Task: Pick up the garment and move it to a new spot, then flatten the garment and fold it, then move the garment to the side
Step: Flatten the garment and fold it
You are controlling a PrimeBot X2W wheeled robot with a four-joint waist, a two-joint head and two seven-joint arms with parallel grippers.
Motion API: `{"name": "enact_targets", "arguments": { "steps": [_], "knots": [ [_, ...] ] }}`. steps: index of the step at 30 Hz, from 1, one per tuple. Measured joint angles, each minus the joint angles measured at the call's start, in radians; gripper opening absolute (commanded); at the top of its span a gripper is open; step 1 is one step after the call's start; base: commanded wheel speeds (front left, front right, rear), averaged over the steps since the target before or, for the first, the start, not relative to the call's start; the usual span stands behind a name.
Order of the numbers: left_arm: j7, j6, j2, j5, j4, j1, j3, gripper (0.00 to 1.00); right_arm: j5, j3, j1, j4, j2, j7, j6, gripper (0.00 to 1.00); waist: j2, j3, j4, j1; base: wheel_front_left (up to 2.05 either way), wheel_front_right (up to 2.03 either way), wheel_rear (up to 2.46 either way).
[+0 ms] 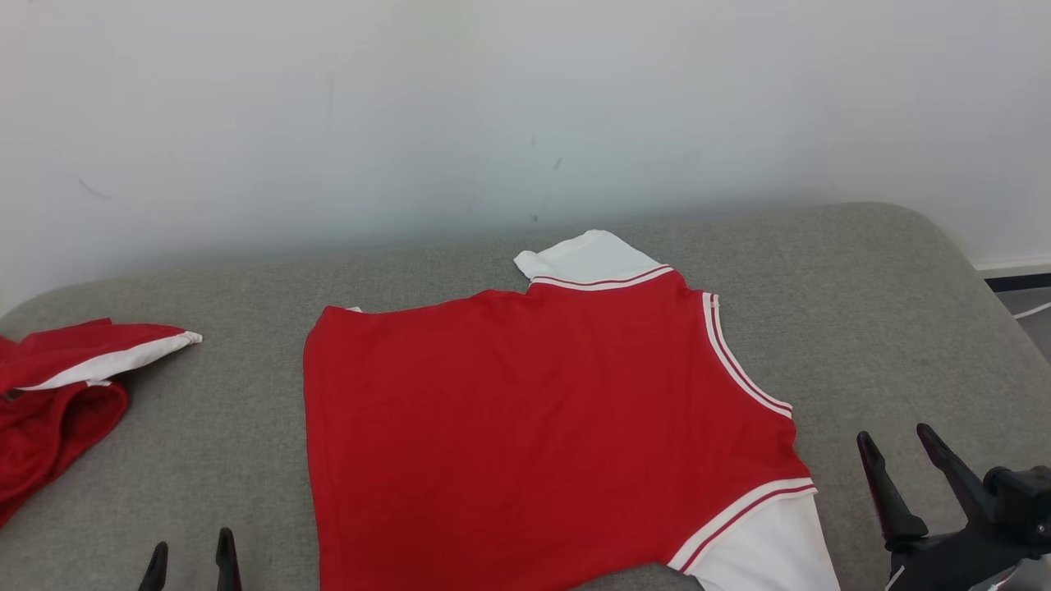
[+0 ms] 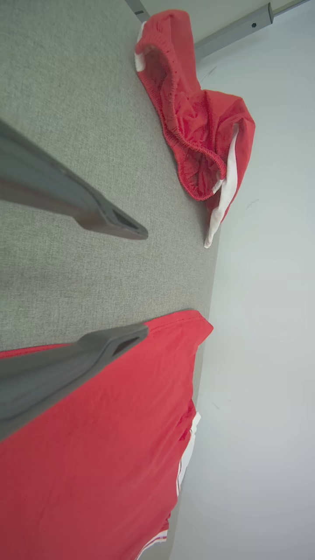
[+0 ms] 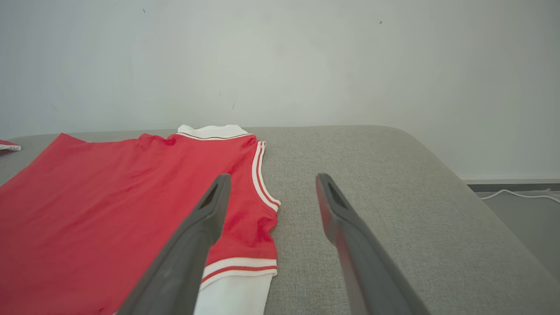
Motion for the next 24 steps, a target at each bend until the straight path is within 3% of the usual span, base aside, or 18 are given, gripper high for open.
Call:
{"name": "enact_targets", "arguments": {
  "steps": [15, 24],
  "knots": [
    [0.002, 0.000, -0.040, 0.035, -0.059, 0.012, 0.057, 1.00, 0.056, -0.077, 0.023, -0.014, 0.040, -0.002, 0.005, 1.00, 0.0000, -0.004, 0.015, 0.0000, 0.00, 0.00, 0.00],
    [0.050, -0.011, 0.029, 0.138, -0.093, 0.014, -0.033, 1.00, 0.058, -0.079, 0.027, -0.017, 0.047, -0.004, 0.028, 1.00, 0.0000, -0.006, 0.024, 0.0000, 0.00, 0.00, 0.00]
  ]
}}
